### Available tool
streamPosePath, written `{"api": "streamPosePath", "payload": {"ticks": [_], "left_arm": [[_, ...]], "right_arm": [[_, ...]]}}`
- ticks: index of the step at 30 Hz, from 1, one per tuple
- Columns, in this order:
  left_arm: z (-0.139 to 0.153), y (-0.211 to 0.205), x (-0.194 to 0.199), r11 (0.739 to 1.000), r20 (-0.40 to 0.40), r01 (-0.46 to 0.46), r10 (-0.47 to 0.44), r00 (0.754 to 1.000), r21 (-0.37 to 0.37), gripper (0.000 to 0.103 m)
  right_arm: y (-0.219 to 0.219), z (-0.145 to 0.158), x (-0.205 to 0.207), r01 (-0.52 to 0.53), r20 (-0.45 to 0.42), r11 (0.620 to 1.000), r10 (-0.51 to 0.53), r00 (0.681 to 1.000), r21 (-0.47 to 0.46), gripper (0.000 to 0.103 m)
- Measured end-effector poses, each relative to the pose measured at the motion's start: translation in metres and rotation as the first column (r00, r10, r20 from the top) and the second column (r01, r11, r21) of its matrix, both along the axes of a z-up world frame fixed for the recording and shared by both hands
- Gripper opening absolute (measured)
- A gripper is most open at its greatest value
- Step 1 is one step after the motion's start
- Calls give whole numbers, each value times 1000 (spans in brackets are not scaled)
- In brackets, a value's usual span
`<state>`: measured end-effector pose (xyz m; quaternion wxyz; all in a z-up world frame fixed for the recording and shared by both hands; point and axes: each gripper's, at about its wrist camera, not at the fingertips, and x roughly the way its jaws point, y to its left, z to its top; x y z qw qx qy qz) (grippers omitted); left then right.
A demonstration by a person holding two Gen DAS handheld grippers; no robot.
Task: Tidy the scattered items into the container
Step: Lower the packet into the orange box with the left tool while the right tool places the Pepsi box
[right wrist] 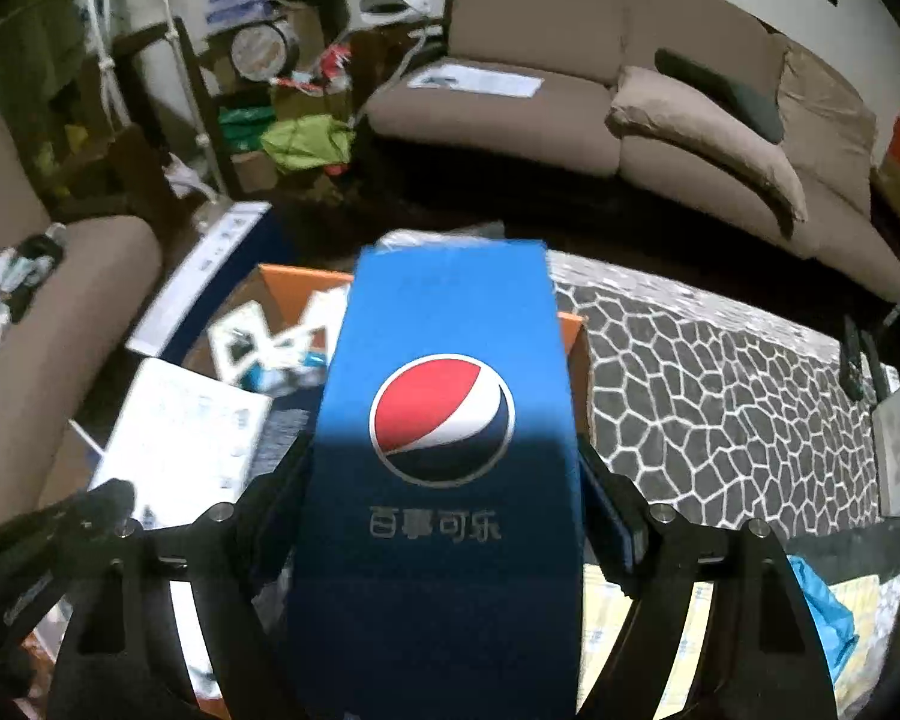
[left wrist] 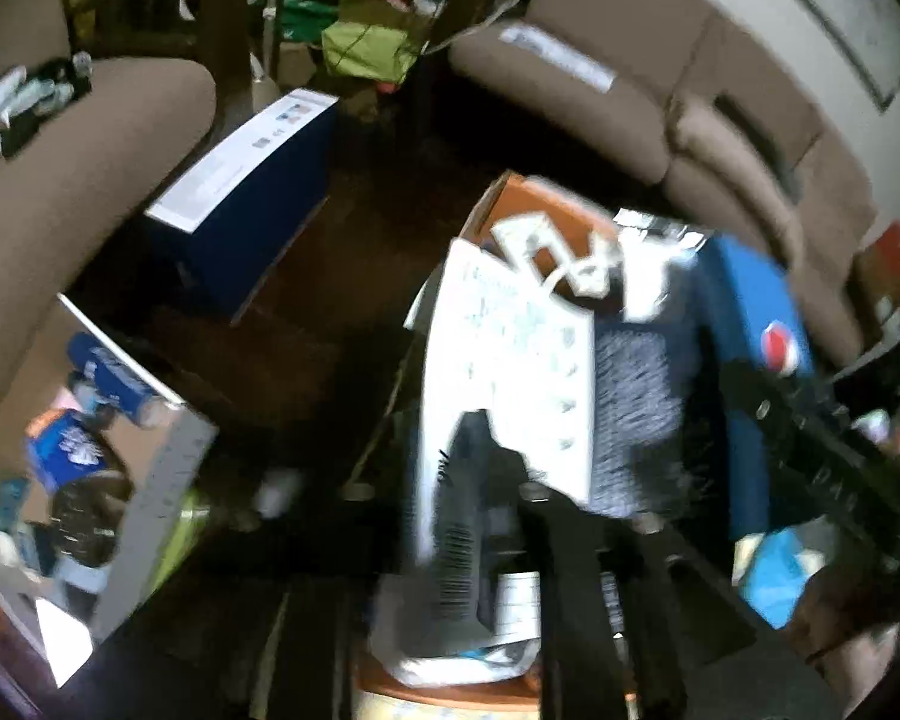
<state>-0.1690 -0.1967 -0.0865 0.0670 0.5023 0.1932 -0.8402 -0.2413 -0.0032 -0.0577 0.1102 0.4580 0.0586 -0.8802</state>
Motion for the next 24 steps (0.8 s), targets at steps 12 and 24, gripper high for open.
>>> {"api": "streamPosePath", "payload": {"ticks": [12, 24], "left_arm": [[25, 14, 9, 994, 62, 111, -111, 992, 13, 97], [78, 35, 39, 988, -164, 137, -146, 976, -66, 101]], "right_arm": [[21, 10, 12, 23, 42, 999, -24, 999, 34, 90], [119, 71, 85, 111, -14, 987, -114, 993, -119, 92]]}}
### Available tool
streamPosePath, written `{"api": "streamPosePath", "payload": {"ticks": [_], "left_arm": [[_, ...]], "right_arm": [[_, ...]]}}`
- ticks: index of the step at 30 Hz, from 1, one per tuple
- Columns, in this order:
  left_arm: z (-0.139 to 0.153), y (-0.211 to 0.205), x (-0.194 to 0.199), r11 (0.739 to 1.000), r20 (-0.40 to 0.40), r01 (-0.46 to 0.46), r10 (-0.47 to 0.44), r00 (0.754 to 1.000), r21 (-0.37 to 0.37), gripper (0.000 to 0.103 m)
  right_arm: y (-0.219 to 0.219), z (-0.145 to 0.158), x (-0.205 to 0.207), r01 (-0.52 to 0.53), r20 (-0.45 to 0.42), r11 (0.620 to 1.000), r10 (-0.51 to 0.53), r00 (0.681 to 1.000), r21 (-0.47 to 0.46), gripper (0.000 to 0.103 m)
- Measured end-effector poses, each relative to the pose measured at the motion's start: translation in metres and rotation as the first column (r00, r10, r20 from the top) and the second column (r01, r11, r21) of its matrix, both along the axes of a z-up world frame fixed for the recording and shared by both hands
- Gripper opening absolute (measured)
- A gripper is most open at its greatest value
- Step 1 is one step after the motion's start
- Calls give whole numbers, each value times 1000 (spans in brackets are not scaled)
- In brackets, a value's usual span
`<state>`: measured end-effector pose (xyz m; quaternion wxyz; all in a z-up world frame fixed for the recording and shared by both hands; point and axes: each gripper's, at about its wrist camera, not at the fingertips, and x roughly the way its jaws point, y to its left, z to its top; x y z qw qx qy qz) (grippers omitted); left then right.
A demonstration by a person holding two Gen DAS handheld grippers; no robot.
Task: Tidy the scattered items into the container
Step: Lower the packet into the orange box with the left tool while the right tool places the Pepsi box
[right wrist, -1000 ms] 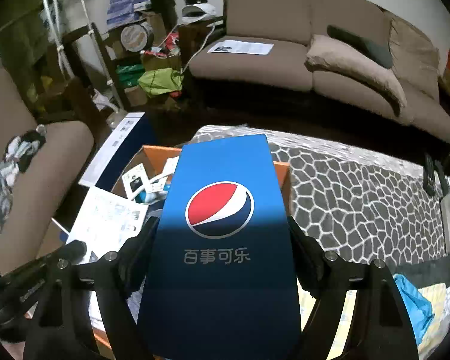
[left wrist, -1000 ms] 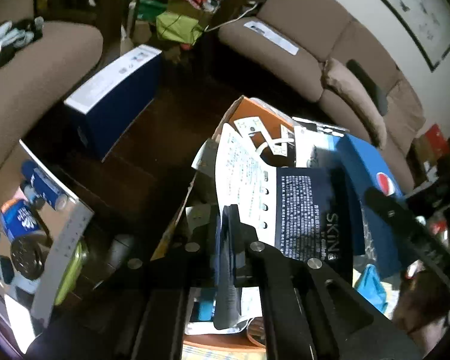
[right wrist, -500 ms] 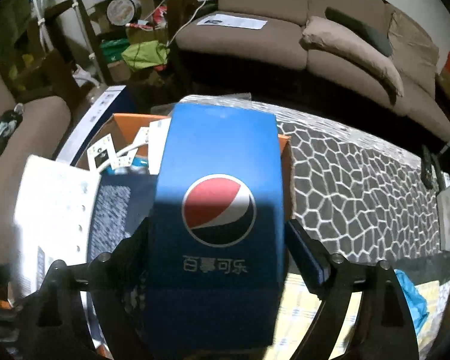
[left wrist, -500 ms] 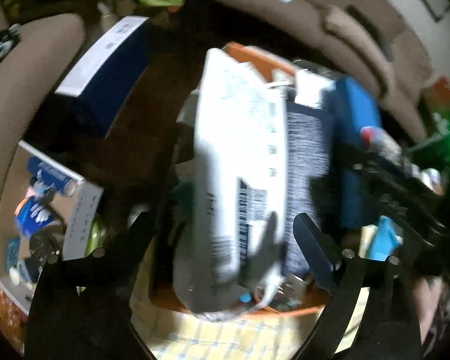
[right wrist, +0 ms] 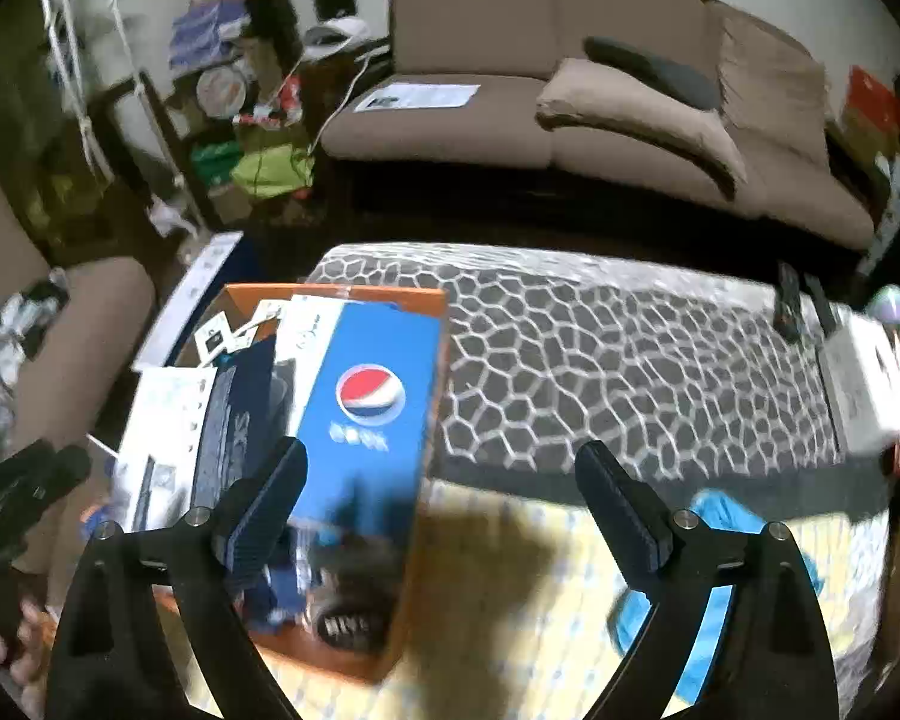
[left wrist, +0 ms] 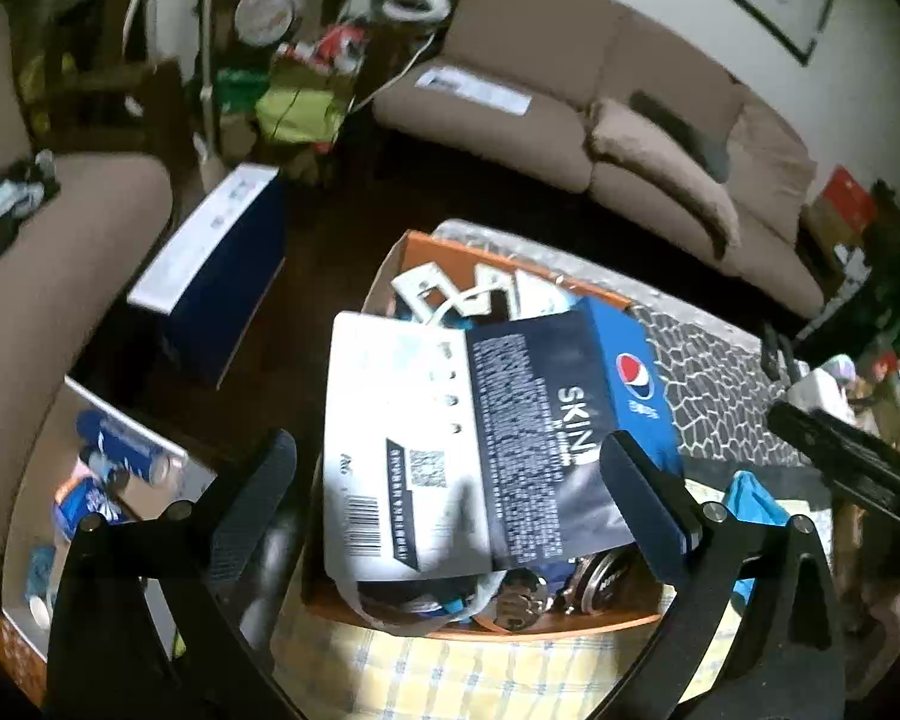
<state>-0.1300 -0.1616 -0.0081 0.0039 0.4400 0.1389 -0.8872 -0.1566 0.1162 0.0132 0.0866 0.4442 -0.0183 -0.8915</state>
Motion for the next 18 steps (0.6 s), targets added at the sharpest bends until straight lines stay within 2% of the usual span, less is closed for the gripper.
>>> {"api": "streamPosePath", "payload": {"ticks": [4, 6, 9, 12, 15, 16, 18], "left_arm": [[10, 15, 8, 996, -60, 63, -59, 996, 62, 102], [14, 26, 13, 989, -94, 103, -93, 991, 105, 102], [19, 46, 22, 985, -125, 146, -134, 983, 91, 102], [16, 73, 26, 979, -114, 199, -194, 974, 34, 102], [6, 101, 27, 960, -87, 280, -276, 957, 32, 102], [3, 111, 28, 950, -80, 311, -307, 948, 43, 102], [-1, 129, 34, 934, -78, 355, -351, 933, 36, 102]], "right_arm": [[71, -4, 48, 88, 12, 986, -87, 996, -144, 92], [108, -10, 70, 161, 17, 971, -160, 987, -175, 92], [177, -32, 104, 316, 45, 929, -313, 949, -192, 92], [247, -65, 136, 482, 104, 853, -470, 876, -201, 93], [283, -90, 151, 548, 107, 820, -537, 837, -167, 93], [290, -96, 150, 570, 136, 809, -554, 821, -144, 93], [302, -101, 143, 565, 173, 812, -541, 823, -148, 93]]}}
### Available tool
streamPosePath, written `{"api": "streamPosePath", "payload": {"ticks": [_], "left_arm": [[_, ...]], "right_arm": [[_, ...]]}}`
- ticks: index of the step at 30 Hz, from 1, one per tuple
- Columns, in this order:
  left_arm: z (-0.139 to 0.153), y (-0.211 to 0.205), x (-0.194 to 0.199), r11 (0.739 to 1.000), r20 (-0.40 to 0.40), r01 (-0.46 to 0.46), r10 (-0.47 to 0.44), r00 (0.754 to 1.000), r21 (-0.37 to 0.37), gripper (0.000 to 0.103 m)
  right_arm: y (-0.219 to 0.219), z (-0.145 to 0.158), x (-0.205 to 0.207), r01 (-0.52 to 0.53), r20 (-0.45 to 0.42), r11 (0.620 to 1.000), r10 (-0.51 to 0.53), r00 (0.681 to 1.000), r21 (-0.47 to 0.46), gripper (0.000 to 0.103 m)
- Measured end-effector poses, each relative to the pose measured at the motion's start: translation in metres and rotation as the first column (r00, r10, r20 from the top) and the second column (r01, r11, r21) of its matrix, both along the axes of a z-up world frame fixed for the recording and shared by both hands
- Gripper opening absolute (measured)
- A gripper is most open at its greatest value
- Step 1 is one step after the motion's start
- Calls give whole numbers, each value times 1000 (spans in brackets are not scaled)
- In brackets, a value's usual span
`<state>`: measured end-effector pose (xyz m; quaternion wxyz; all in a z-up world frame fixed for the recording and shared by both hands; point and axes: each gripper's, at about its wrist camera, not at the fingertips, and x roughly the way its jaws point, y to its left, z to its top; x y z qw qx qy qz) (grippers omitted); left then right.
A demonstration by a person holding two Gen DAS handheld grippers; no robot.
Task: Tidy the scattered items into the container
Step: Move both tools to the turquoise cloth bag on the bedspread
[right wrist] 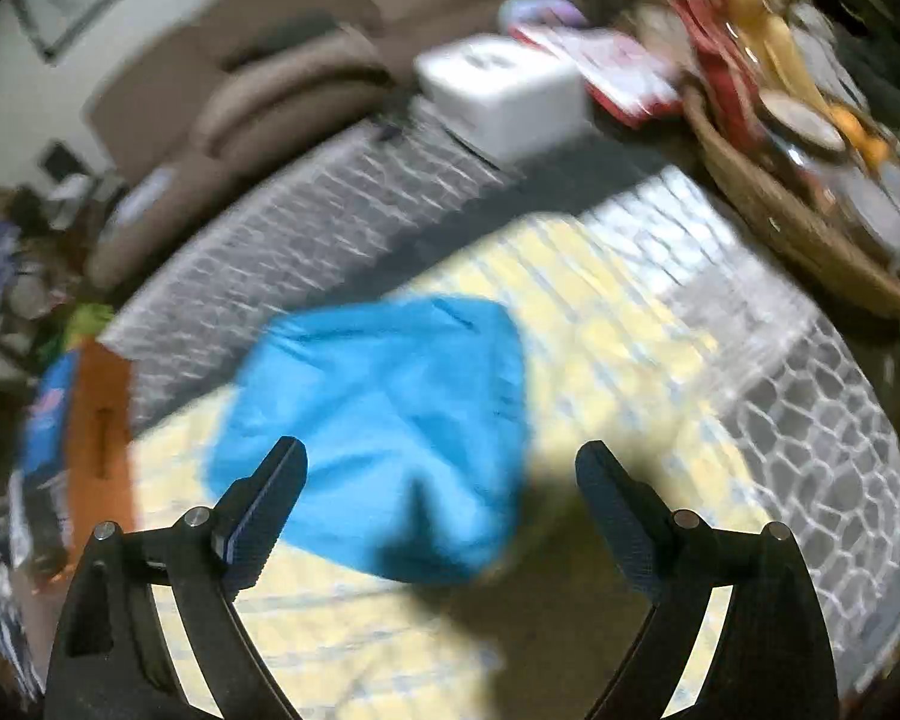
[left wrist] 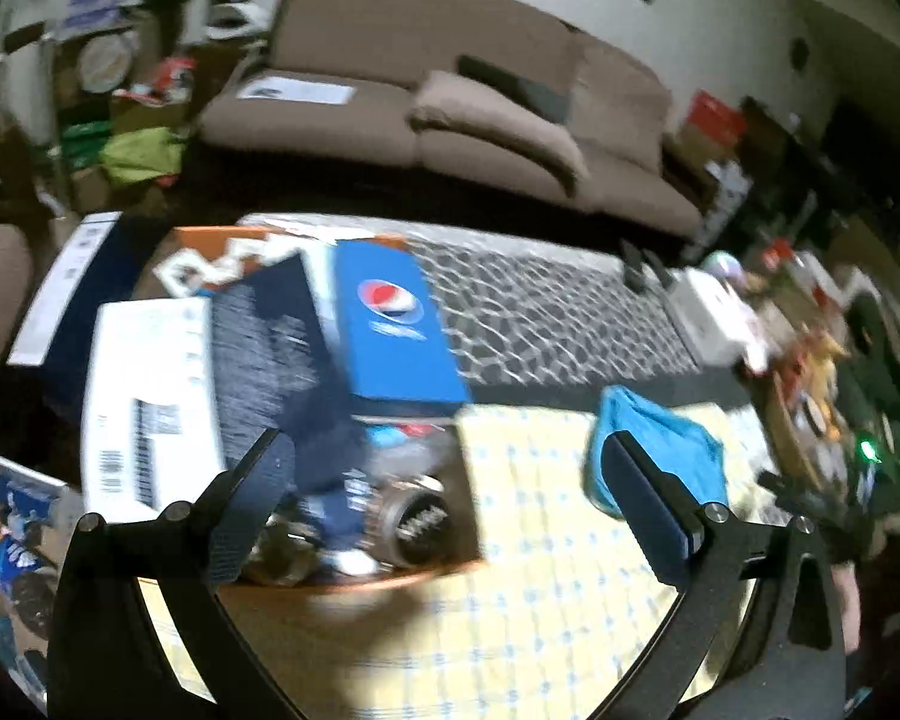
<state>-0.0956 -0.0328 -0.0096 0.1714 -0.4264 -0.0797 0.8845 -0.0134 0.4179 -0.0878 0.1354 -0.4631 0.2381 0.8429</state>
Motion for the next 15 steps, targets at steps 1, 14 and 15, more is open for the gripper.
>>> {"api": "streamPosePath", "payload": {"ticks": [1, 14, 15], "left_arm": [[-2, 12, 5, 999, -6, 29, -29, 1000, -17, 102], [-53, 160, 27, 952, 152, 298, -285, 946, -73, 102], [-65, 176, 18, 947, 184, 313, -295, 938, -74, 102]], "right_arm": [[4, 0, -6, -2, -7, 1000, 2, 1000, 0, 93], [10, -55, -34, -19, 153, 997, 31, 988, -80, 83], [9, -55, -34, -22, 153, 997, 33, 988, -70, 83]]}}
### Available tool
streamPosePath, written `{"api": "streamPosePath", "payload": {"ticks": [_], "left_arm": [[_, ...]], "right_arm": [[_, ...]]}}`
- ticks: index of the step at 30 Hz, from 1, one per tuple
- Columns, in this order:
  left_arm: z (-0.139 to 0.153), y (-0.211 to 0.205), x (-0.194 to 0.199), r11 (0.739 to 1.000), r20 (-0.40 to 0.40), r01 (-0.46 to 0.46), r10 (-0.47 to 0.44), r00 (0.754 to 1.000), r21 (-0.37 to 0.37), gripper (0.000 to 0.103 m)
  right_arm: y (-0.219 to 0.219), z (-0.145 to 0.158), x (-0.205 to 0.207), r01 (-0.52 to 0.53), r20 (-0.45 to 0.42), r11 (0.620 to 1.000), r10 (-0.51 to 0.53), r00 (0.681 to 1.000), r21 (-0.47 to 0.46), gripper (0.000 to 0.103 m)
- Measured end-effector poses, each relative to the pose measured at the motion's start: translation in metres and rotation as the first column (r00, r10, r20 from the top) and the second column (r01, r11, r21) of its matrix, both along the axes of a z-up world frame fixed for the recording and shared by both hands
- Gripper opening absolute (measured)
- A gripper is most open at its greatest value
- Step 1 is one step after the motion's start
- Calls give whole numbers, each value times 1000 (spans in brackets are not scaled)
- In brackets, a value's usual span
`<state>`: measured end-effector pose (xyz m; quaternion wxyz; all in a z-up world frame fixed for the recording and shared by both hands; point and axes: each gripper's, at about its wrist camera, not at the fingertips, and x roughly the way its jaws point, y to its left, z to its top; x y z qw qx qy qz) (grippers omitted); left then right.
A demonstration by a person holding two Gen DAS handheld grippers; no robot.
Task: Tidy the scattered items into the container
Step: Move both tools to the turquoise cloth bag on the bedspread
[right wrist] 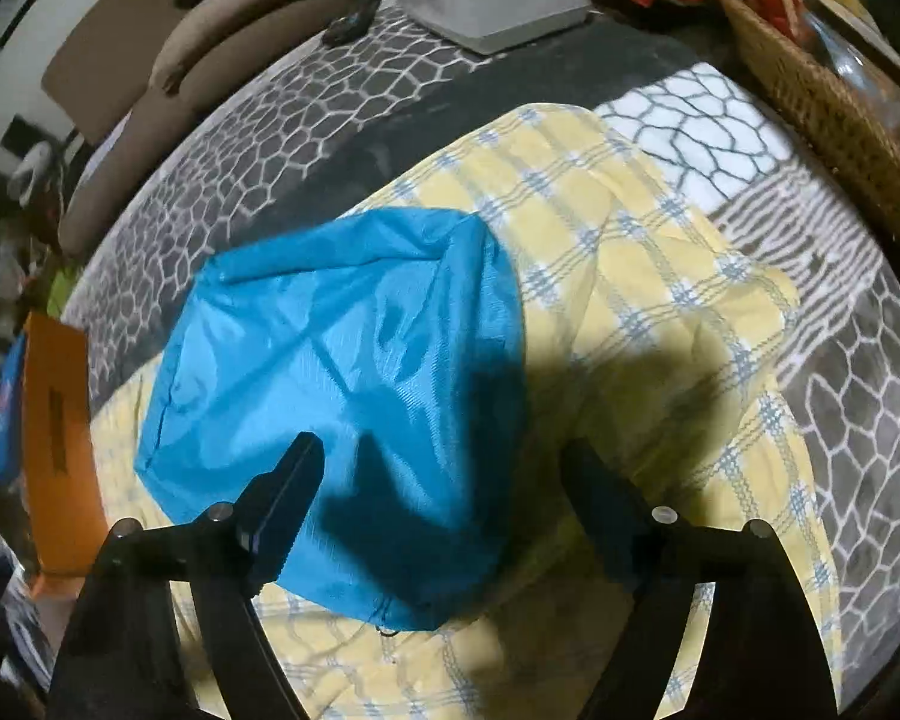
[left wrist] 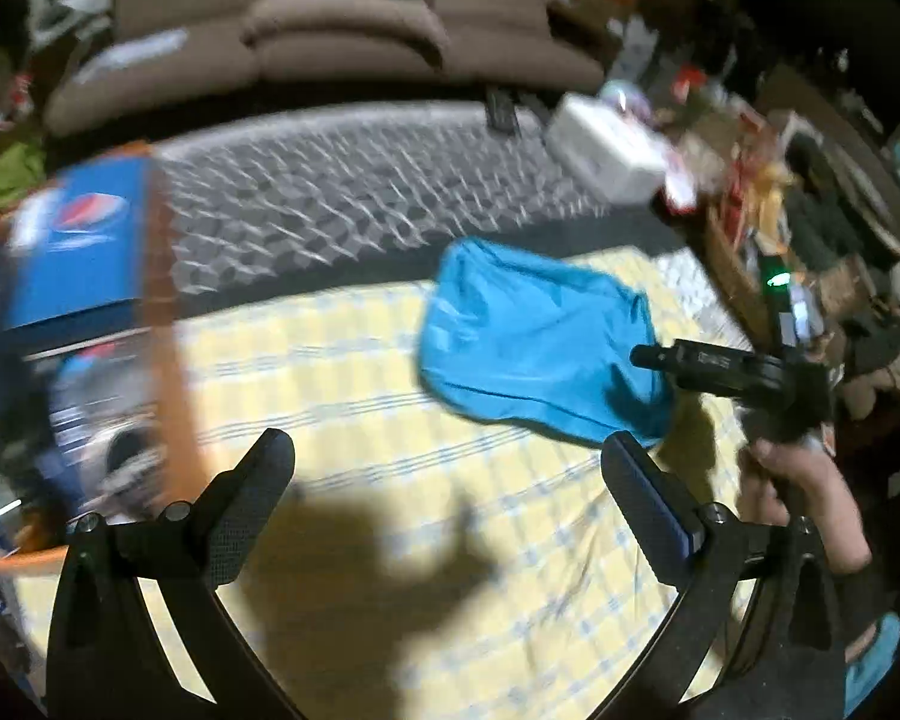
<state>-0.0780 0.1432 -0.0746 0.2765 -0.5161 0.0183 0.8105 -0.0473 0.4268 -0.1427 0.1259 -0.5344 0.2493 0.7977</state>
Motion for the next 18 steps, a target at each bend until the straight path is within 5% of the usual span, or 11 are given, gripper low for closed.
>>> {"api": "streamPosePath", "payload": {"ticks": [3, 6, 9, 12, 14, 16, 18], "left_arm": [[-35, 37, -29, 999, 59, -34, 35, 998, -31, 102], [-63, 63, -50, 990, 55, -75, 81, 995, -116, 102], [-77, 78, -58, 987, 47, -56, 64, 997, -152, 100], [-99, 92, -64, 984, 118, -24, 46, 992, -179, 62], [-106, 89, -66, 981, 147, -71, 98, 984, -182, 37], [-104, 78, -66, 979, 146, -131, 154, 977, -159, 21], [-97, 69, -64, 981, 159, -152, 171, 972, -124, 15]], "right_arm": [[-1, -7, 1, -8, 14, 1000, 8, 1000, 2, 83], [4, -22, -1, 7, 54, 999, -5, 999, -42, 69], [5, -21, 0, 0, 51, 999, 2, 999, -49, 69], [-2, -21, -4, -26, 66, 1000, 27, 997, -11, 64], [-5, -18, -4, -32, 70, 999, 31, 997, 21, 36], [-3, -12, -1, -27, 51, 1000, 26, 998, 15, 18], [-3, 0, 1, -31, -11, 999, 30, 999, -33, 12]]}}
